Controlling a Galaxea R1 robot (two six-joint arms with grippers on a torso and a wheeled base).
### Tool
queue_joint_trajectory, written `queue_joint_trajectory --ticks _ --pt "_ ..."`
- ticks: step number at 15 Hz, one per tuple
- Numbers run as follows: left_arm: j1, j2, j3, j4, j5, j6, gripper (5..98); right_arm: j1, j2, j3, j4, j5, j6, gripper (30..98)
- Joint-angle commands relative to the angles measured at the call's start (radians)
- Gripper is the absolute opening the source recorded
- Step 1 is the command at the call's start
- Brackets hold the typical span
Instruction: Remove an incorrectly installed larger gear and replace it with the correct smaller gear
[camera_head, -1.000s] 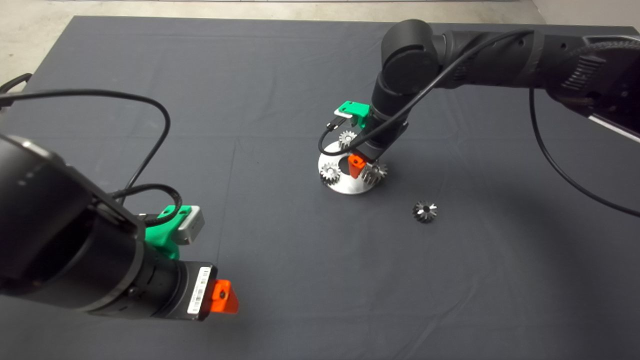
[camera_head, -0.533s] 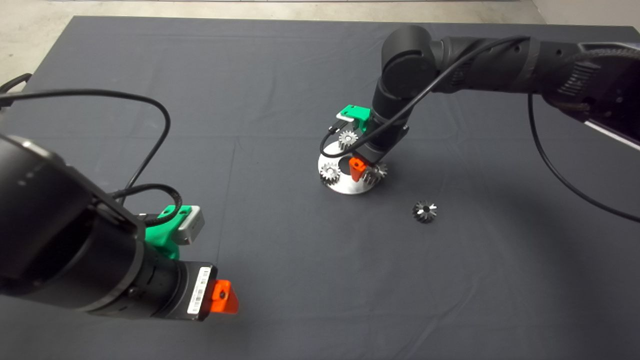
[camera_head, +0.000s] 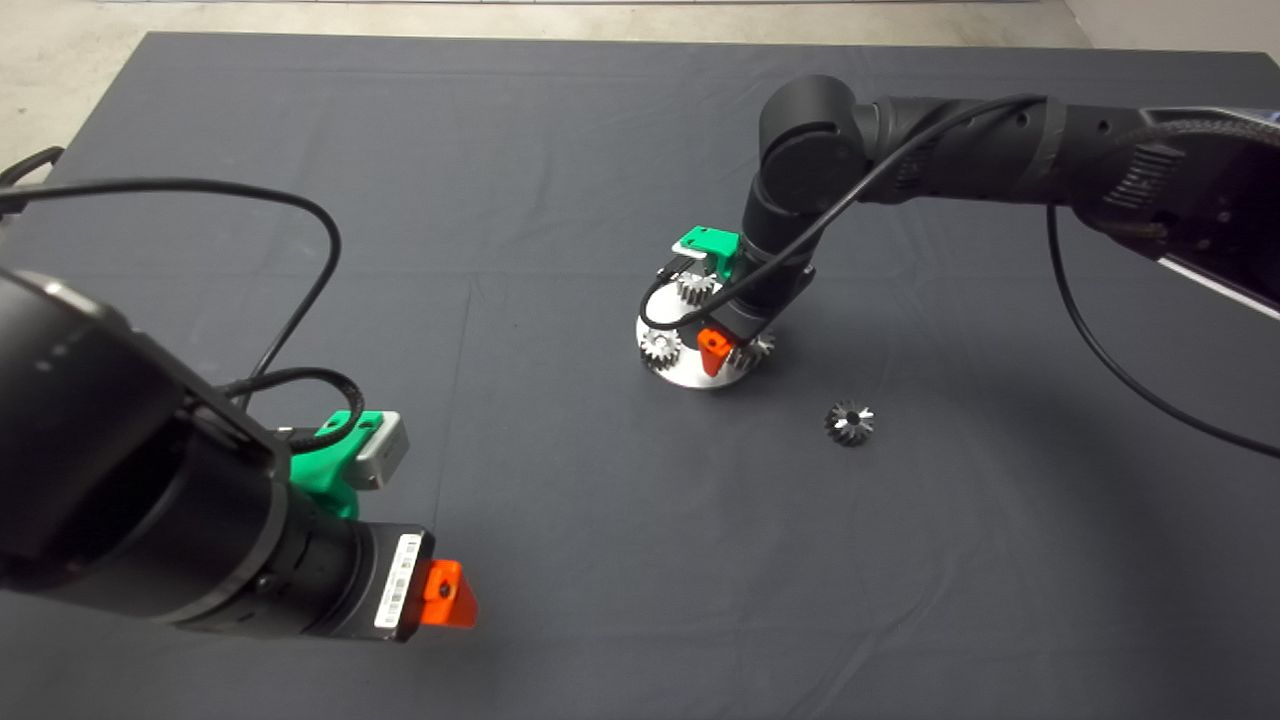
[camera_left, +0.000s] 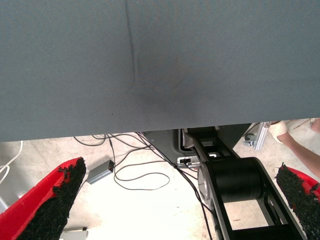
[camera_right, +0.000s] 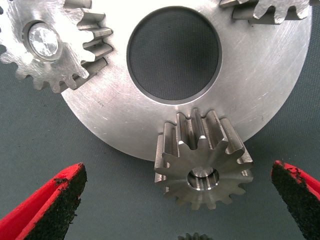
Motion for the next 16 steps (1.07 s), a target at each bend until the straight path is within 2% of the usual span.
queue_joint_trajectory --ticks 1,6,16 --pt "-0.011 -0.003 0.02 -0.02 0.004 0.007 98.2 0.021 0.002 0.001 0.001 -0.019 -0.003 97.7" --pt "-0.011 -0.003 0.018 -0.02 0.004 0.007 98.2 0.021 0.003 -0.04 0.0 -0.019 -0.004 97.7" --pt "-0.011 -0.003 0.02 -0.023 0.004 0.007 98.2 -0.013 0.002 -0.04 -0.002 -0.019 -0.004 97.7"
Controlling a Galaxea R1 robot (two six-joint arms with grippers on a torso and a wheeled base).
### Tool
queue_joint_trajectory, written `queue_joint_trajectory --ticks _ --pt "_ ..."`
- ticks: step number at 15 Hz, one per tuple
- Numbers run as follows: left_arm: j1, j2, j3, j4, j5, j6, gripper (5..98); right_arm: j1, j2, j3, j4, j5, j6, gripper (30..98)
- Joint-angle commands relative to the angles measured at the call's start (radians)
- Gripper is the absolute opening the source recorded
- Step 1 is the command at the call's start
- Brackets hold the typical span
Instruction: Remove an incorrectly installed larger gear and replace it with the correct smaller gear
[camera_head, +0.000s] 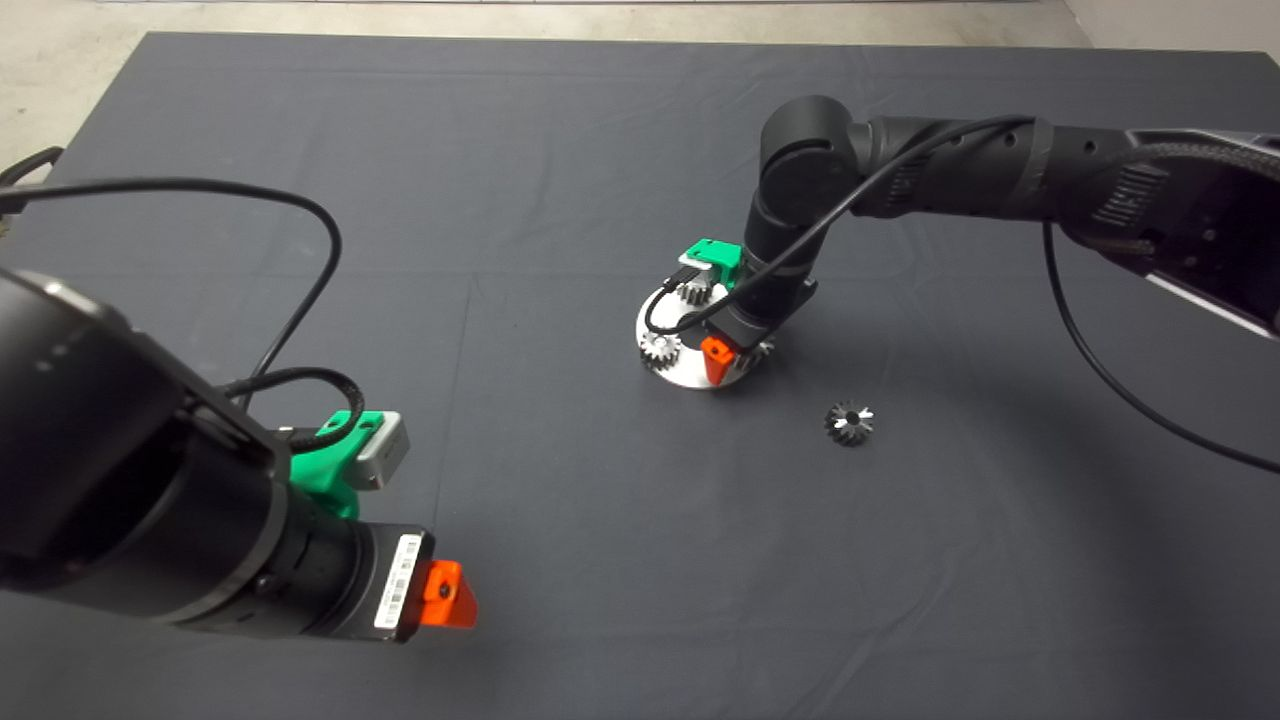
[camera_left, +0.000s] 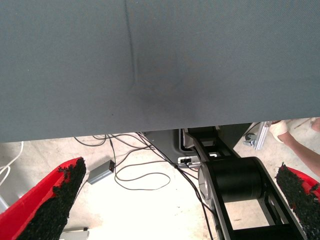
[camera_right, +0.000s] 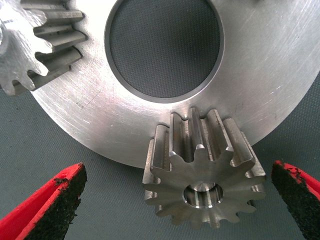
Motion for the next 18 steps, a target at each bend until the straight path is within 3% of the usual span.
queue_joint_trajectory --ticks 1,7,13,16,18 --pt "-0.011 -0.003 0.019 -0.026 0.004 0.002 98.2 0.022 0.002 0.001 -0.003 -0.019 -0.004 97.7" --pt "-0.011 -0.003 0.02 -0.026 0.004 0.003 98.2 0.022 0.003 0.001 -0.008 -0.022 -0.005 95.5" --pt "-0.011 -0.001 0.019 -0.026 0.004 0.003 98.2 0.022 0.003 0.003 -0.023 -0.025 -0.012 85.5" --pt "-0.011 0.0 0.02 -0.026 0.004 0.001 98.2 0.022 0.003 0.004 -0.046 -0.027 -0.012 84.7" --pt "-0.011 0.002 0.02 -0.028 0.004 0.003 98.2 0.022 0.002 0.003 -0.064 -0.037 -0.012 80.1"
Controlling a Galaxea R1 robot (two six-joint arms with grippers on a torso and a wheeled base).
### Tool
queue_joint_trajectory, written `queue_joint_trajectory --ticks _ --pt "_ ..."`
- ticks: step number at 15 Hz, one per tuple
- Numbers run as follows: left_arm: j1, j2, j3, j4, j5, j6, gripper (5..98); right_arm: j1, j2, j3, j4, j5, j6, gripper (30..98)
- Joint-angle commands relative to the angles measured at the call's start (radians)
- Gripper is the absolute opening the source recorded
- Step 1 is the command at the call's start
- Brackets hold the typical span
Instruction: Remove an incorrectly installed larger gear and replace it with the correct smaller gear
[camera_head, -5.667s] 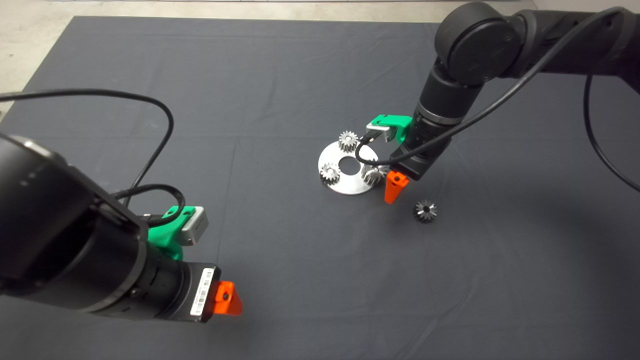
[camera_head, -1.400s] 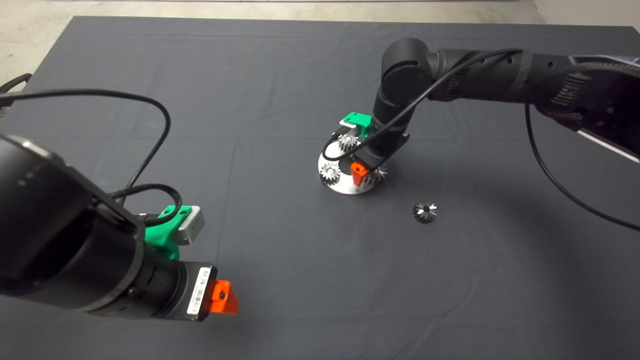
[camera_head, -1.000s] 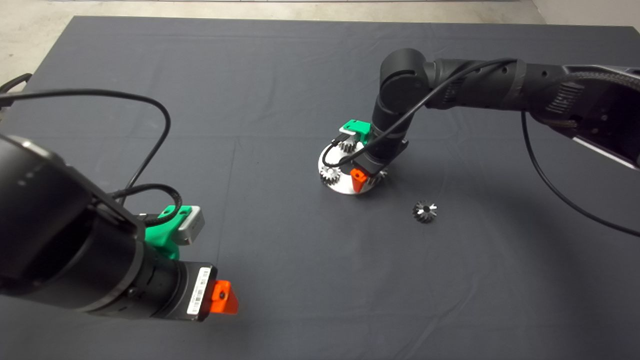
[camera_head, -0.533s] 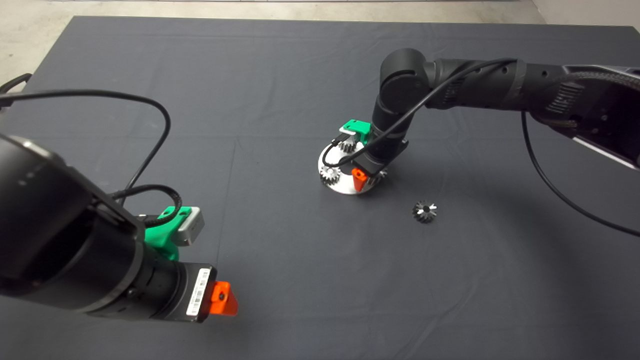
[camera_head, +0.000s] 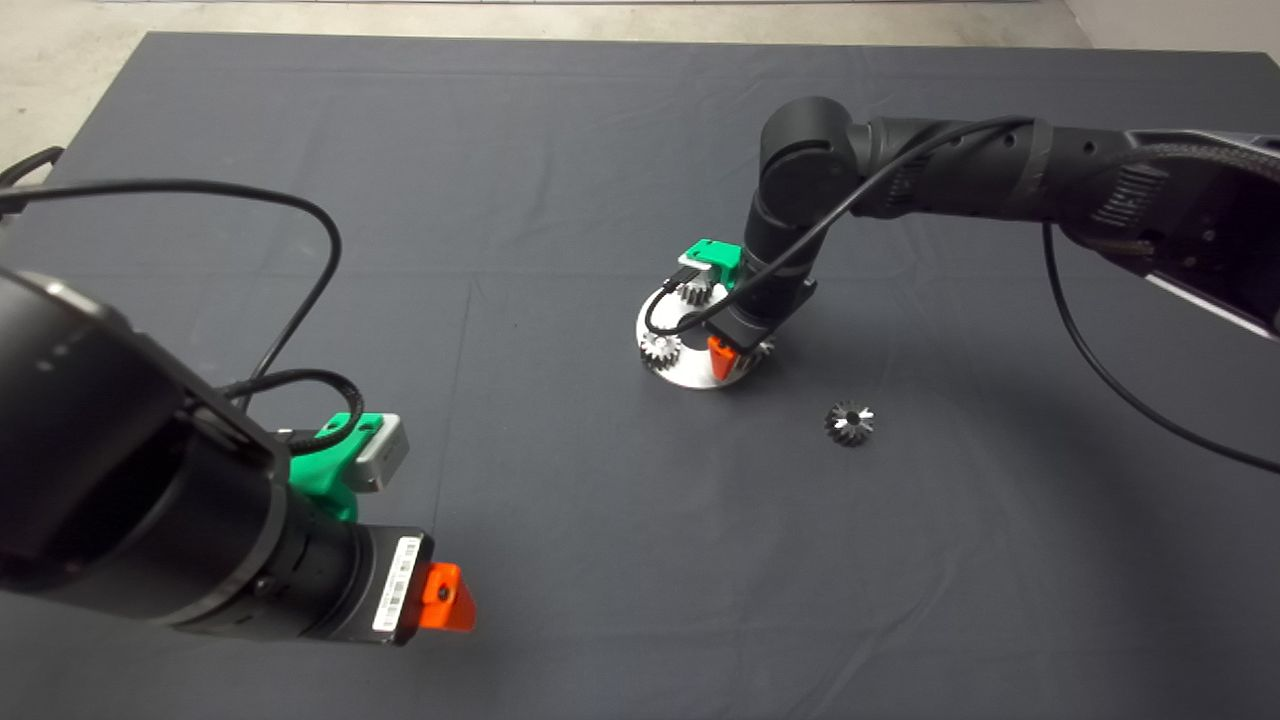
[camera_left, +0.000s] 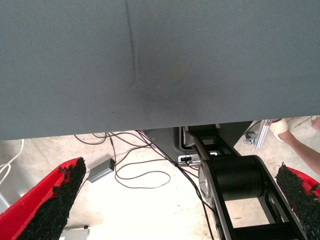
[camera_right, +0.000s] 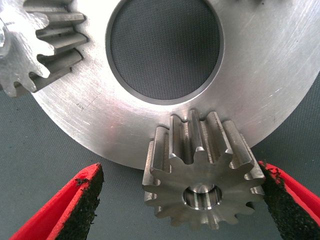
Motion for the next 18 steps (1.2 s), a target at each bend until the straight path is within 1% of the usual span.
queue_joint_trajectory --ticks 1,3,4,7,9,11,13,16,17,18 --pt "-0.011 0.003 0.02 -0.021 0.005 0.001 98.2 0.022 0.001 0.003 -0.062 -0.039 -0.005 80.1" --pt "-0.011 0.003 0.02 -0.021 0.005 0.002 98.2 0.022 -0.003 0.004 -0.062 -0.044 -0.006 79.5" --pt "-0.011 0.003 0.02 -0.021 0.005 0.001 98.2 0.022 -0.005 0.003 -0.064 -0.047 -0.005 75.7" --pt "-0.011 0.003 0.02 -0.021 0.005 0.001 98.2 0.022 -0.003 0.003 -0.064 -0.047 -0.01 75.2" --pt "-0.011 0.003 0.02 -0.021 0.005 0.002 98.2 0.022 -0.002 0.001 -0.064 -0.047 -0.01 70.5" --pt "-0.011 0.003 0.02 -0.021 0.003 0.002 98.2 0.02 -0.001 0.003 -0.064 -0.047 -0.011 70.5" --pt "-0.011 0.003 0.02 -0.021 0.003 0.001 98.2 0.02 -0.003 0.003 -0.064 -0.048 -0.011 65.8" --pt "-0.011 0.003 0.02 -0.021 0.003 0.001 98.2 0.02 -0.006 0.003 -0.062 -0.048 -0.011 65.0" --pt "-0.011 0.003 0.02 -0.022 0.003 0.001 98.2 0.019 -0.007 0.003 -0.062 -0.048 -0.011 61.8" --pt "-0.011 0.003 0.02 -0.021 0.003 0.001 98.2 0.019 -0.007 0.003 -0.062 -0.048 -0.011 60.8"
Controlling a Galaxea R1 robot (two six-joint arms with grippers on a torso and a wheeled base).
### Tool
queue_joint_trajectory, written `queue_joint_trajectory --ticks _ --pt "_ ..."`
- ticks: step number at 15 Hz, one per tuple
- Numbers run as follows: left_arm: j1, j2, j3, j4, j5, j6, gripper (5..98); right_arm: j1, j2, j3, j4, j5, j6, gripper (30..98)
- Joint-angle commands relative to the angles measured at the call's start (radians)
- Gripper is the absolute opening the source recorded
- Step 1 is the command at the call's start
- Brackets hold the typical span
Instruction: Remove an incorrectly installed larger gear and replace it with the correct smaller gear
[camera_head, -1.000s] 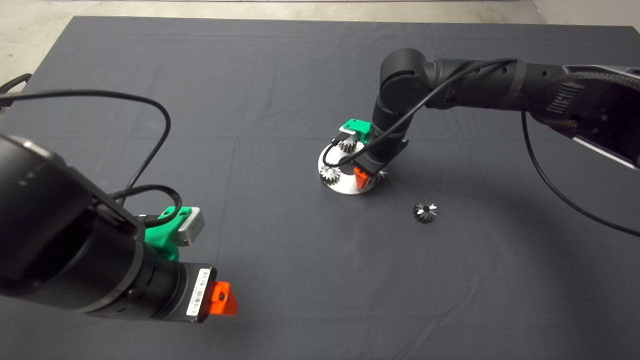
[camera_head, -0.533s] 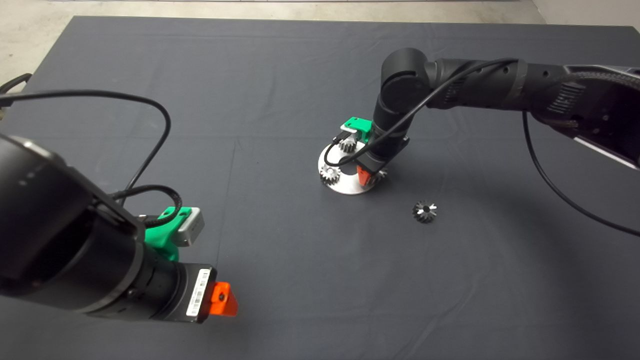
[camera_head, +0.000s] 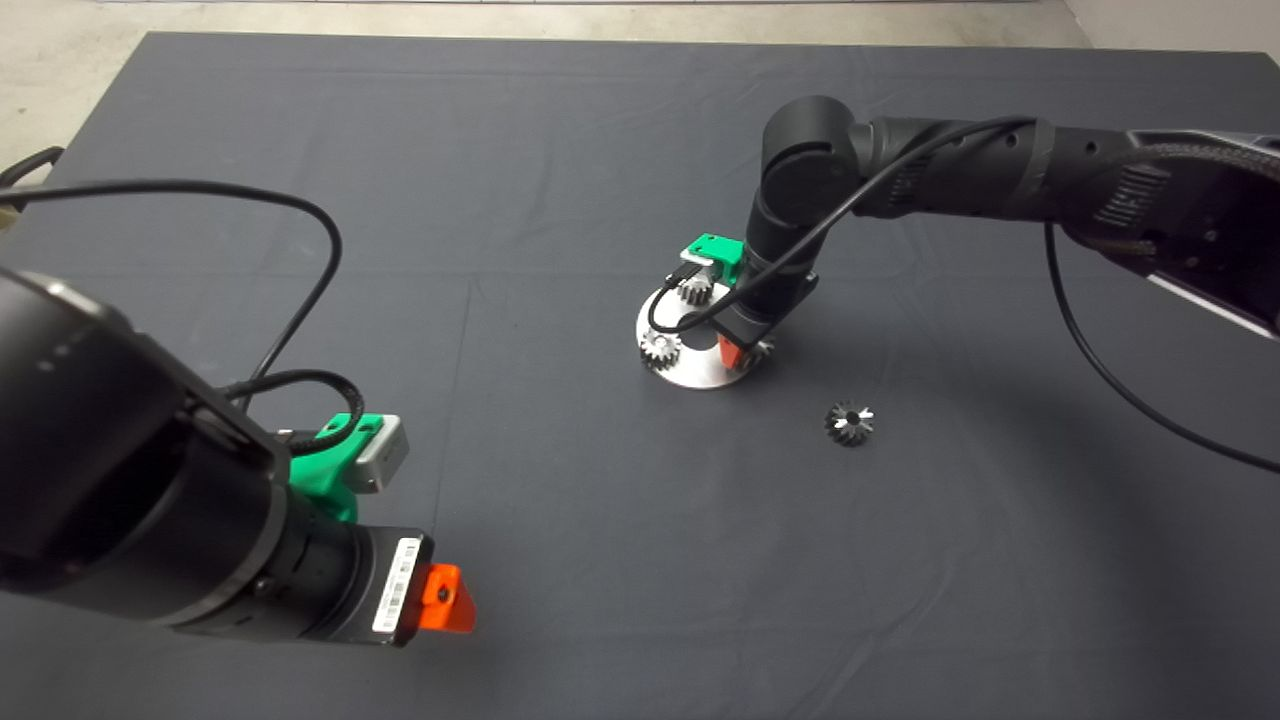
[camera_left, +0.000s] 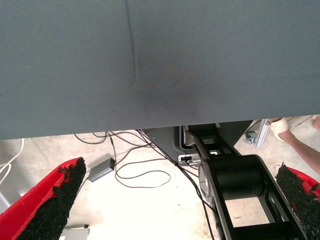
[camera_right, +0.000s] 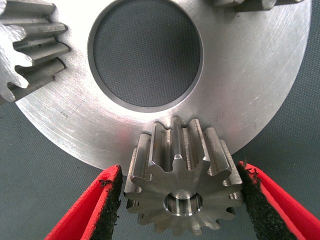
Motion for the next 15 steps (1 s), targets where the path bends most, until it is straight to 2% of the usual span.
queue_joint_trajectory --ticks 1,8,15 --pt "-0.011 0.003 0.02 -0.019 0.003 0.001 98.2 0.018 -0.004 0.003 -0.029 -0.048 -0.004 60.7" --pt "-0.01 0.003 0.02 -0.022 0.003 0.001 98.2 0.018 -0.006 0.004 -0.029 -0.065 -0.003 52.8" --pt "-0.009 0.003 0.02 -0.022 0.003 0.001 98.2 0.018 -0.004 0.009 -0.027 -0.067 -0.003 51.6"
